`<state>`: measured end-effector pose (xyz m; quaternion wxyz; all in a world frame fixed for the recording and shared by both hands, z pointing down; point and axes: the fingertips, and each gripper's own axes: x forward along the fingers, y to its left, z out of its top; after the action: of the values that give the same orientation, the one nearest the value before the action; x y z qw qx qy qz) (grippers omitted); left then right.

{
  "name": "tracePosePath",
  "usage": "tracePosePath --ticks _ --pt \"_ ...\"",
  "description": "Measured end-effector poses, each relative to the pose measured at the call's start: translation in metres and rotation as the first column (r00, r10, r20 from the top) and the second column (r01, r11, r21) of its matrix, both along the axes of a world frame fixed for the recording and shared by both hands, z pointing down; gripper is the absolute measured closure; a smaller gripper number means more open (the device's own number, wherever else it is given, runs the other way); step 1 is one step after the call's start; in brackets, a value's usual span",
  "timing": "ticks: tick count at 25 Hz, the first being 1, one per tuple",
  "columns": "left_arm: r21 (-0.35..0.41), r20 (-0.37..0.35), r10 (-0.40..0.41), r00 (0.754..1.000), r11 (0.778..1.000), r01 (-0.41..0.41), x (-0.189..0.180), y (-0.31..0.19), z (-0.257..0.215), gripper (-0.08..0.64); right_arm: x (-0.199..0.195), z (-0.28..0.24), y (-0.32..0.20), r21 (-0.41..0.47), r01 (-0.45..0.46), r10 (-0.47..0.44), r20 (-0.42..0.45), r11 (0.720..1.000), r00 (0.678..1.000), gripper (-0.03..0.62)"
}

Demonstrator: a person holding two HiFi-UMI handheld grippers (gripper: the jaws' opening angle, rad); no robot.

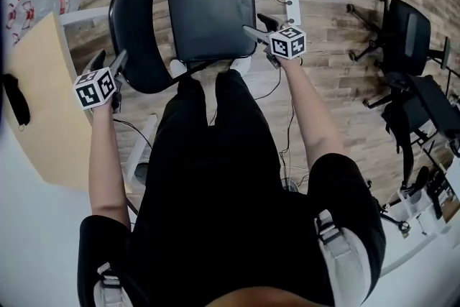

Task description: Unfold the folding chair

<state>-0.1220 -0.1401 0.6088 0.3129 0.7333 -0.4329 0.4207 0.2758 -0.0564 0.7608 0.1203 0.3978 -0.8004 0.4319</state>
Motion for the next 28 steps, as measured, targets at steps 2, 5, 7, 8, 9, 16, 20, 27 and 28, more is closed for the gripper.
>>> tracePosePath --ticks 2,5,7,8,9,16,20,27,28 --pt "0.076 -0.045 0.058 0.997 0.996 -0.054 0.008 -0.001 -0.027 0.241 -0.019 -0.051 0.000 0.075 -0.003 0.004 -0.014 0.997 1.000 0.273" --pt "0.197 -0.124 0.162 0.979 0.971 -0.136 0.023 0.001 -0.073 0.241 -0.054 -0.128 0.000 0.183 -0.011 0.017 -0.030 0.983 0.999 0.273" --pt "0.273 -0.190 0.226 0.955 0.947 -0.170 0.036 0.005 -0.105 0.241 -0.077 -0.177 -0.001 0.252 -0.011 0.024 -0.050 0.968 0.998 0.275" --pt "0.310 -0.224 0.258 0.940 0.933 -0.183 0.044 0.007 -0.121 0.242 -0.088 -0.202 -0.002 0.288 -0.006 0.026 -0.065 0.957 0.998 0.275" --pt "0.345 -0.250 0.293 0.923 0.918 -0.197 0.051 0.009 -0.137 0.242 -0.098 -0.226 -0.002 0.324 -0.001 0.029 -0.080 0.946 0.996 0.275" --pt "0.549 -0.301 0.505 0.809 0.785 -0.287 0.098 0.040 -0.239 0.255 -0.144 -0.371 0.021 0.509 0.012 0.054 -0.114 0.861 0.992 0.278" --pt "0.616 -0.324 0.574 0.752 0.731 -0.293 0.107 0.061 -0.283 0.296 -0.158 -0.434 0.037 0.586 -0.010 0.102 -0.124 0.810 0.987 0.285" --pt "0.710 -0.341 0.697 0.631 0.631 -0.313 0.131 0.103 -0.337 0.324 -0.176 -0.499 0.064 0.656 -0.028 0.164 -0.146 0.754 0.976 0.319" --pt "0.724 -0.340 0.712 0.614 0.615 -0.313 0.134 0.107 -0.344 0.327 -0.178 -0.504 0.067 0.661 -0.023 0.167 -0.156 0.750 0.974 0.322"
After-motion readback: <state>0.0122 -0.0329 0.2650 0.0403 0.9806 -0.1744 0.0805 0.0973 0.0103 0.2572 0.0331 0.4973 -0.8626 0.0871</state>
